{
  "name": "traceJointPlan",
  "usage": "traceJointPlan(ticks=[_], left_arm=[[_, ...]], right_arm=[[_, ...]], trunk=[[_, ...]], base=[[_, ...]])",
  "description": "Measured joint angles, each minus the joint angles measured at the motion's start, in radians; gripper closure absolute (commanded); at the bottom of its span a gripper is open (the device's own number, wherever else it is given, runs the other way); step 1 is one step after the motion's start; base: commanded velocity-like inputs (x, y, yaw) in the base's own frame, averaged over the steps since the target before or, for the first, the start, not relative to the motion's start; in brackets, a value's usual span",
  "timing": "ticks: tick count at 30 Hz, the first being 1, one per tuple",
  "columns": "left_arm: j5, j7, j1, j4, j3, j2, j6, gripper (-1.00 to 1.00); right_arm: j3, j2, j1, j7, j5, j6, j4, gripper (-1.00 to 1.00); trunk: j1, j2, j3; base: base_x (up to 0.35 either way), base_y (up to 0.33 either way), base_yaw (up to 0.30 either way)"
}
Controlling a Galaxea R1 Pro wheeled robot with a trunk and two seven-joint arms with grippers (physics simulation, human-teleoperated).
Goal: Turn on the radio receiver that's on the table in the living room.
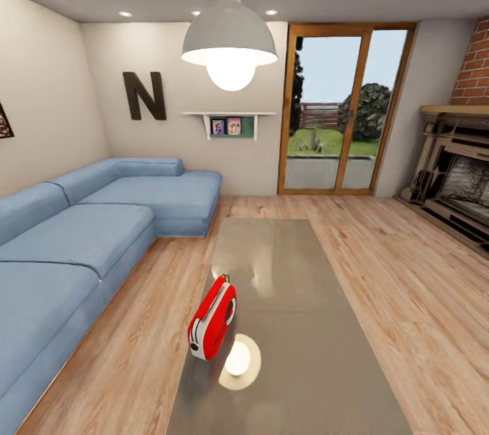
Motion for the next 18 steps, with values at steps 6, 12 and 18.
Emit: traceJointPlan(ticks=[6,12,18], left_arm=[[0.0,0.002,0.0,0.0,0.0,0.0,0.0,-1.0],[0.001,0.001,0.0,0.0,0.0,0.0,0.0,-1.0],[0.001,0.001,0.0,0.0,0.0,0.0,0.0,-1.0]], right_arm=[[0.001,0.0,0.0,0.0,0.0,0.0,0.0,-1.0],[0.001,-0.001,0.0,0.0,0.0,0.0,0.0,-1.0],[0.002,0.0,0.0,0.0,0.0,0.0,0.0,-1.0]], trunk=[[0.0,0.0,0.0],[0.0,0.0,0.0],[0.0,0.0,0.0]], base=[[0.0,0.0,-0.004],[0.0,0.0,0.0],[0.0,0.0,0.0]])
